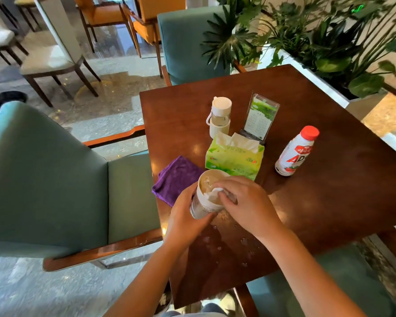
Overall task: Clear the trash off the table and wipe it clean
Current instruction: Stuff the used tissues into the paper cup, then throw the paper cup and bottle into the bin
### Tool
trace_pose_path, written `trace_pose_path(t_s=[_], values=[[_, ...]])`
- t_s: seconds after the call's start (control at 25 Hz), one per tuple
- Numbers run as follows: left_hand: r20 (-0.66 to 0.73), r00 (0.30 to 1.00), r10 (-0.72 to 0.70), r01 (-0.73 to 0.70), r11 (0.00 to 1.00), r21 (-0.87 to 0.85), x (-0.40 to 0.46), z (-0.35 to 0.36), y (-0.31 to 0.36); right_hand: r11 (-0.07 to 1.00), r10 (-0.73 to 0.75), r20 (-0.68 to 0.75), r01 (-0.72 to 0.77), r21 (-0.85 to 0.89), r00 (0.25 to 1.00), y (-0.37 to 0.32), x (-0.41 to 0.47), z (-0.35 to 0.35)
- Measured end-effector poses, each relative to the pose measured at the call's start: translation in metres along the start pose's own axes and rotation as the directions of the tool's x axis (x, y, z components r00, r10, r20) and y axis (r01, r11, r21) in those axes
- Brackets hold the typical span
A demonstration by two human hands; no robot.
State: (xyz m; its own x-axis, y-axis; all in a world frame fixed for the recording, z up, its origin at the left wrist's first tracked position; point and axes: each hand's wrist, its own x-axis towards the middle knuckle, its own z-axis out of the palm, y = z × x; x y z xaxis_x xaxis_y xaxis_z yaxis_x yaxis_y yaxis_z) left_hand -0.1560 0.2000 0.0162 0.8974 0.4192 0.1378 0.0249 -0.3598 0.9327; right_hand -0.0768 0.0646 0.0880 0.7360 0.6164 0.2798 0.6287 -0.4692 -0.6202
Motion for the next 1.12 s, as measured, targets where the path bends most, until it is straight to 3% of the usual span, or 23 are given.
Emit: trace_pose_path(t_s=[0.12, 0.28, 0.56, 0.76, 0.84, 0.96, 1.04, 1.12], values=[[-0.005, 1.0, 0.025, -0.025, 0.999, -0.04, 0.0, 0.001, 0.008, 0.991, -0.111, -0.008, 0.111, 0.07, 0.994, 0.006, -0.019, -0.004], [-0.002, 1.0, 0.027, -0.027, 0.999, -0.045, -0.002, 0.002, 0.01, 0.983, -0.185, -0.033, 0.184, -0.004, 0.982, 0.011, -0.043, -0.002], [0.065, 0.997, 0.037, -0.037, 0.999, 0.003, -0.006, 0.008, 0.015, 0.985, -0.099, 0.088, 0.11, -0.133, 0.991, 0.015, -0.036, 0.003], [0.032, 0.999, 0.021, -0.022, 1.0, 0.019, -0.001, 0.014, 0.006, 0.966, -0.214, -0.089, 0.197, -0.17, 0.973, 0.039, -0.045, -0.018], [0.016, 1.0, 0.008, -0.008, 1.0, 0.03, 0.001, 0.017, 0.005, 0.963, -0.181, -0.185, 0.136, -0.232, 0.966, 0.059, -0.04, -0.032], [0.015, 1.0, -0.014, 0.013, 0.999, 0.05, 0.002, 0.02, 0.007, 0.943, -0.006, -0.358, -0.114, -0.313, 0.934, 0.11, -0.015, -0.06], [0.009, 0.999, -0.031, 0.031, 0.998, 0.061, 0.001, 0.022, 0.01, 0.86, 0.181, -0.36, -0.325, -0.394, 0.915, 0.146, 0.006, -0.08], [0.011, 0.999, -0.043, 0.042, 0.996, 0.073, 0.0, 0.023, 0.012, 0.729, 0.315, -0.287, -0.425, -0.536, 0.904, 0.174, 0.024, -0.093]])
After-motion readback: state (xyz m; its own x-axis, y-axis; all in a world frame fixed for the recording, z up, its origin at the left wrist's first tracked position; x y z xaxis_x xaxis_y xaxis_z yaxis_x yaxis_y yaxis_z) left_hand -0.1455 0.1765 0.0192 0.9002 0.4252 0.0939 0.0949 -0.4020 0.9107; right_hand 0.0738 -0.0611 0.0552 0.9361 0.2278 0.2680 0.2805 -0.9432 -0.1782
